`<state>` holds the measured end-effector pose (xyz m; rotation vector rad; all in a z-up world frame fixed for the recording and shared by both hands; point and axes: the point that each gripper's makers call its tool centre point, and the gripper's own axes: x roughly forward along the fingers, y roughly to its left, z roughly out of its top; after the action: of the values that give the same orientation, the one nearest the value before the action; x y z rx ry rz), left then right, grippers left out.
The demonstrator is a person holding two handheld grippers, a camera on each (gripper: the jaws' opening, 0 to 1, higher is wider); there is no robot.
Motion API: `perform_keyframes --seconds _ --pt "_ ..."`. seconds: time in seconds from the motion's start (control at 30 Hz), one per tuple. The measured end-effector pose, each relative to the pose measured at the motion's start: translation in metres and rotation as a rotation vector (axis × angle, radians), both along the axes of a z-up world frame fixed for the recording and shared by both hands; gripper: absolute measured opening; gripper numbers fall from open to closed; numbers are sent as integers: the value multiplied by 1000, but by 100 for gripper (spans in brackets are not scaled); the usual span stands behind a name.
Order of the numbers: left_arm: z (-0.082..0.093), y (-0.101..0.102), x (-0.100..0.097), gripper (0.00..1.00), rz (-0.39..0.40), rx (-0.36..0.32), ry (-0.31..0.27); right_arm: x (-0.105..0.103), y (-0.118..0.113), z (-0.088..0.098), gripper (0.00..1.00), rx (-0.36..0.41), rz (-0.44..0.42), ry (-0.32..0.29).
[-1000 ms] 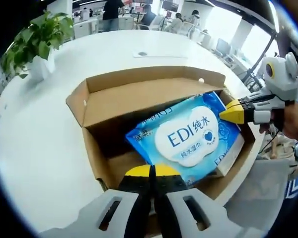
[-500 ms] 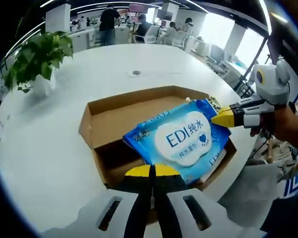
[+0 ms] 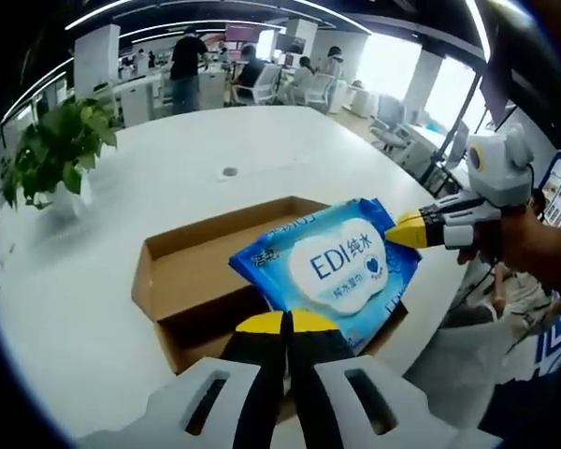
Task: Operate the shoe box by opening the lid, removing the specified soft item, and placing it in the target area until the item is outside and the box remains undamaged.
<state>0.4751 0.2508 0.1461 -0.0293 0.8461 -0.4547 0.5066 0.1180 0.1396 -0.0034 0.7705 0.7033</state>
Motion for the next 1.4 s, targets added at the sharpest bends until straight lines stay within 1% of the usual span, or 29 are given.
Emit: perform_keyframes --seconds 0.2,0.37,0.57,0.67,0.77,1.1,1.23,1.4 --pt "8 -26 6 0 -33 -8 -12 8 -28 5 0 -10 -31 -16" --pt "14 -55 13 0 -65 -15 -24 12 -52 10 0 -15 -63 -25" --pt "11 -83 20 0 -95 -22 -21 17 -80 9 0 -29 -92 -27" --pt "10 -100 27 0 -108 -25 -21 22 -96 8 0 -36 -109 -28" --pt "9 -112 32 0 -121 -26 -22 26 -111 7 0 -38 -122 -27" --pt "-5 -163 49 0 -159 -30 -9 45 -160 -6 0 -64 -160 -19" --pt "-14 -180 55 0 -165 -30 3 50 -175 -13 0 -70 -168 -12" --pt "-24 -194 63 0 -172 -33 14 58 -194 -24 0 -76 -176 2"
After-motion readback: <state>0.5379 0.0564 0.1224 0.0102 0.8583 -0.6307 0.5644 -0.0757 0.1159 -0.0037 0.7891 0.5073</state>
